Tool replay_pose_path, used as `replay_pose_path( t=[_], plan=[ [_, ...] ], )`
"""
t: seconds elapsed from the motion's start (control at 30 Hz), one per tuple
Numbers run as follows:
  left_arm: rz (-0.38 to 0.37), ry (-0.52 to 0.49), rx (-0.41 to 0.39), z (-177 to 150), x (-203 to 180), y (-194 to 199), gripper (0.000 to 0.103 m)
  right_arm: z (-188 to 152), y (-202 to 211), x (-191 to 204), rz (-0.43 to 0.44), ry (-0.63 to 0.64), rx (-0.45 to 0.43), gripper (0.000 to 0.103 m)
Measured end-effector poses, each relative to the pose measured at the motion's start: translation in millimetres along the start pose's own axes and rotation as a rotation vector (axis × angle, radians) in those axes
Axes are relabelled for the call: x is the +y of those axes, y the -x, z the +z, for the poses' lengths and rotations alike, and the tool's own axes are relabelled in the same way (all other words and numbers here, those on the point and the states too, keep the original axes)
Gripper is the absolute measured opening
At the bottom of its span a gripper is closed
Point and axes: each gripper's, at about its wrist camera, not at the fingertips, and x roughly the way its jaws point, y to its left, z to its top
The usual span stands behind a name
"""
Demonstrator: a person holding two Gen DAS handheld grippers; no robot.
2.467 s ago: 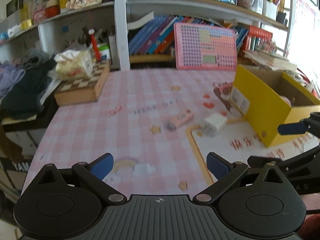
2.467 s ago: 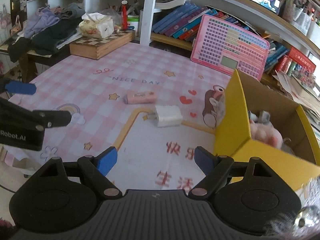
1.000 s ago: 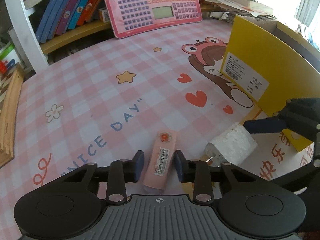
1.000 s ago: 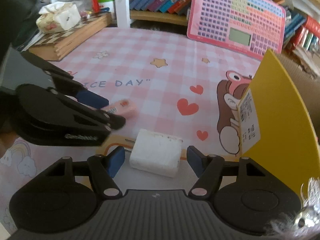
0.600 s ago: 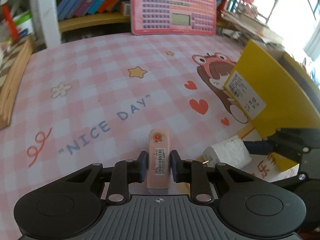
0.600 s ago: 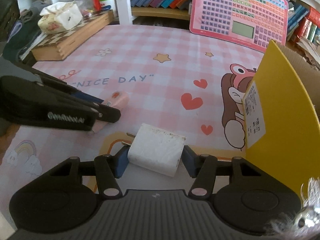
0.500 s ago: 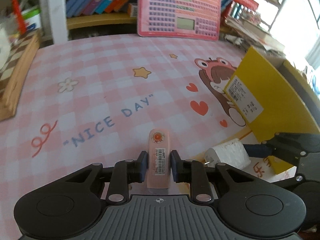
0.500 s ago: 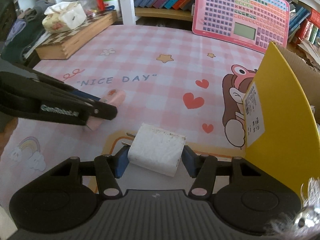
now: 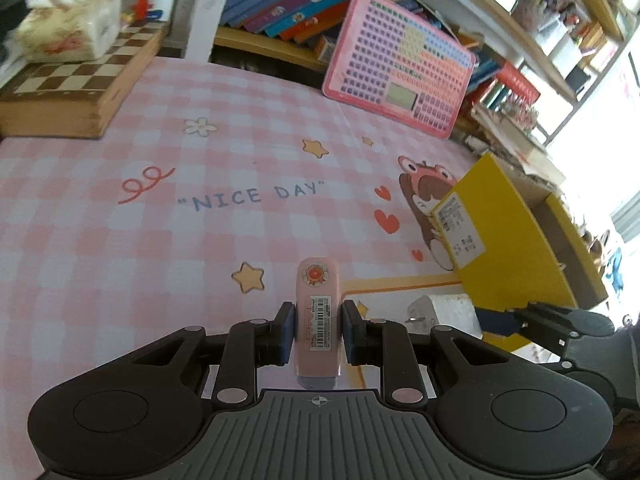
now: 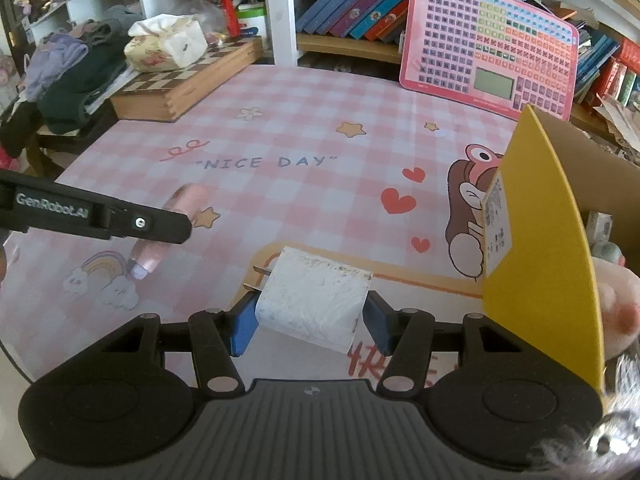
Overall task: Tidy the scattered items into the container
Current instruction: 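Grasp the pink lipstick item with the left tool while the right tool grasps the white charger plug, then lift and carry the lipstick item and charger plug over the yellow box with both tools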
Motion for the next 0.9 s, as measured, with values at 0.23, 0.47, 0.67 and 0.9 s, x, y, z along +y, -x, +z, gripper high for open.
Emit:
replay_pose_path(
  t=[0.23, 0.47, 0.67, 0.9],
  plan=[
    [-0.025, 0.048, -0.029, -22, 1, 32, 0.023, -15, 29, 15, 0.008, 0.019, -0.015, 0.054],
    [-0.073, 0.080, -0.053, -46, -5, 61, 0.023, -35, 57, 33, 0.024, 0.033, -0.023, 0.054],
    [-0.106, 0.099, -0.056, -64, -11, 81, 0.023, -54, 81, 44, 0.036, 0.027, -0.022, 0.054],
    [-0.152, 0.089, -0.065, -83, -27, 103, 0.023, -80, 109, 52, 0.031, 0.011, -0.015, 0.054]
  ],
)
